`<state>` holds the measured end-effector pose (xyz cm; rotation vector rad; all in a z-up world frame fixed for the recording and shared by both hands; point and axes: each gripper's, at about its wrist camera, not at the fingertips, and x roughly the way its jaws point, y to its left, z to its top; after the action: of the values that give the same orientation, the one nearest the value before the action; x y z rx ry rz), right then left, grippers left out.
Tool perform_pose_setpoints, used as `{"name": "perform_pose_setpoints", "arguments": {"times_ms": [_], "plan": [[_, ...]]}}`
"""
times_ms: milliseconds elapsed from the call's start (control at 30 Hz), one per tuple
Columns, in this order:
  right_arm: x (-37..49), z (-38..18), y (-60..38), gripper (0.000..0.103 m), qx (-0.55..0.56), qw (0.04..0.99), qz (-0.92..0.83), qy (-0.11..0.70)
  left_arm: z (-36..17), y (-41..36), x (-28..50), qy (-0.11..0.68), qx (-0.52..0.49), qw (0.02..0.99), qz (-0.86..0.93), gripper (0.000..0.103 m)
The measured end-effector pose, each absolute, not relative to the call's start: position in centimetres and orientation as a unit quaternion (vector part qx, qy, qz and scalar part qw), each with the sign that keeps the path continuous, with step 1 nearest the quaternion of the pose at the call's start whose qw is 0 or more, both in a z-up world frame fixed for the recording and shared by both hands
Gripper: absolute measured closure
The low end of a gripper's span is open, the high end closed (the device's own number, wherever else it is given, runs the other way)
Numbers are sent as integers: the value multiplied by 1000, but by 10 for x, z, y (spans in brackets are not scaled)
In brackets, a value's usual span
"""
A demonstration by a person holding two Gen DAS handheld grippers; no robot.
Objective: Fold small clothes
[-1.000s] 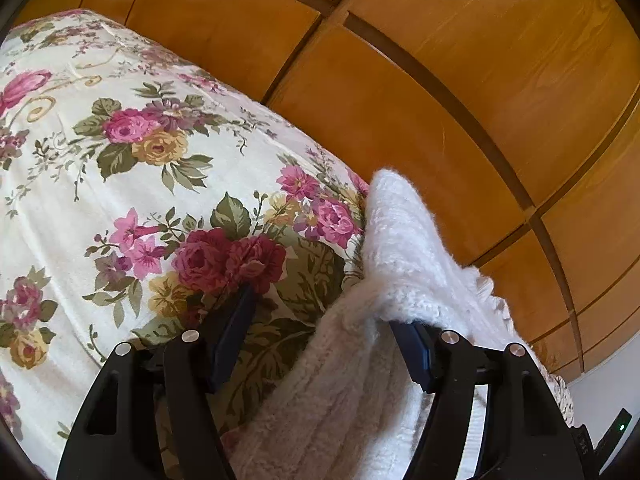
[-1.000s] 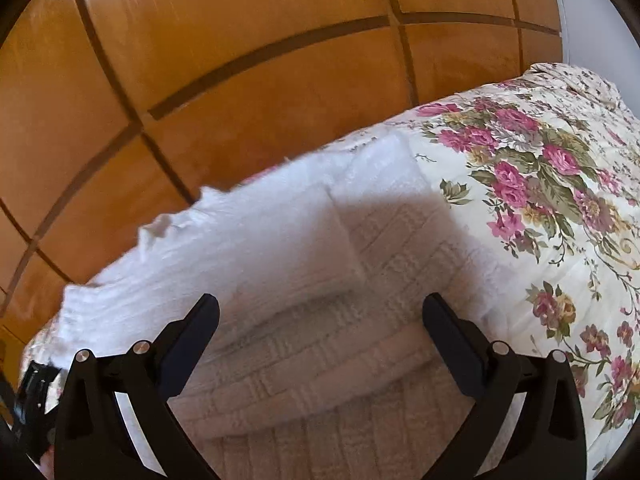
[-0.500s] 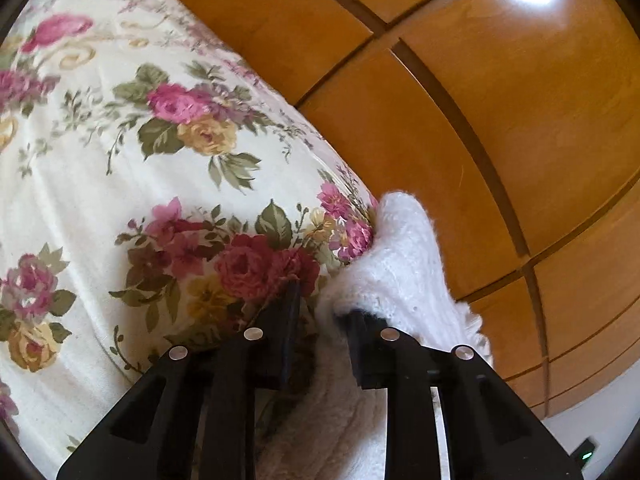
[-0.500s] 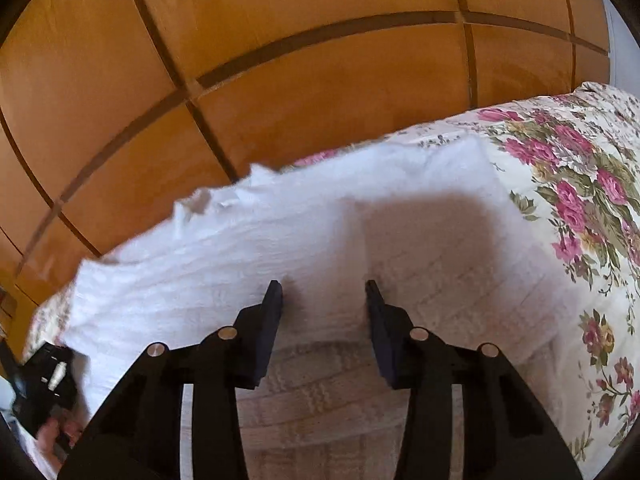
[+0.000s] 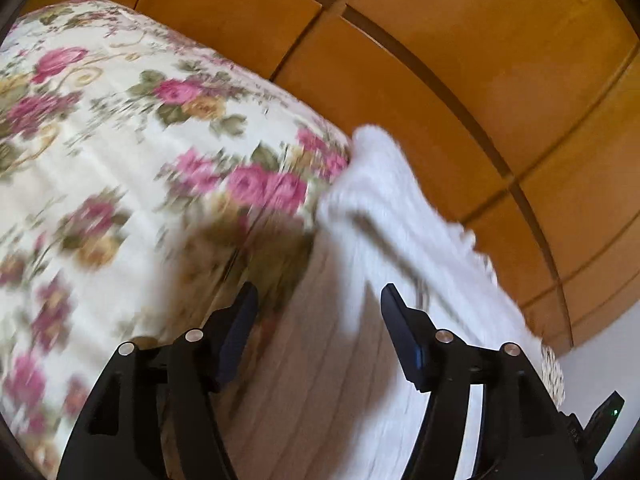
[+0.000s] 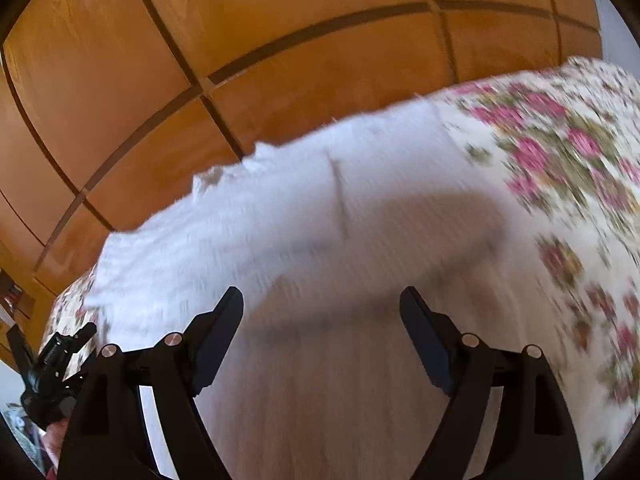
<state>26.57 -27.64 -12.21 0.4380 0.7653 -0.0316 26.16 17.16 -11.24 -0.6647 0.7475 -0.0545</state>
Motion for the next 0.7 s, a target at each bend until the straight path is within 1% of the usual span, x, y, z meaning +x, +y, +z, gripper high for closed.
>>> {"name": "perform_pose_setpoints", "arguments": {"times_ms": [67,100,200,233,267,400,500,600,633,667,700], "plan": [[246,-127,-286,22,229,896,-11,381,-113,175,246,363,-316,876,-30,39],[238,-128,-289,22,233,895,-9,381,-113,175,238,367,-312,876,-34,37],[214,-130,-293,12,228,895,1,385,-112,172,219,374,-290,880,-42,26],[208,-131,-292,5,228,894,15,385,-111,170,210,377,-277,883,-46,24],[203,-133,-291,2,228,893,31,387,-110,167,206,378,-268,885,-48,21],[191,-136,-280,2,186,903,43,384,-107,159,187,389,-231,891,-48,14],[183,-134,-278,2,177,904,45,386,-104,153,177,397,-199,894,-49,11],[165,-125,-281,3,188,909,32,370,-101,149,164,399,-153,903,-41,10],[157,-122,-284,7,195,911,31,363,-100,149,158,395,-142,907,-44,10],[149,-118,-287,17,194,913,29,357,-99,152,153,390,-136,909,-48,10],[145,-116,-289,22,186,915,21,357,-98,155,148,389,-131,911,-46,10]]}}
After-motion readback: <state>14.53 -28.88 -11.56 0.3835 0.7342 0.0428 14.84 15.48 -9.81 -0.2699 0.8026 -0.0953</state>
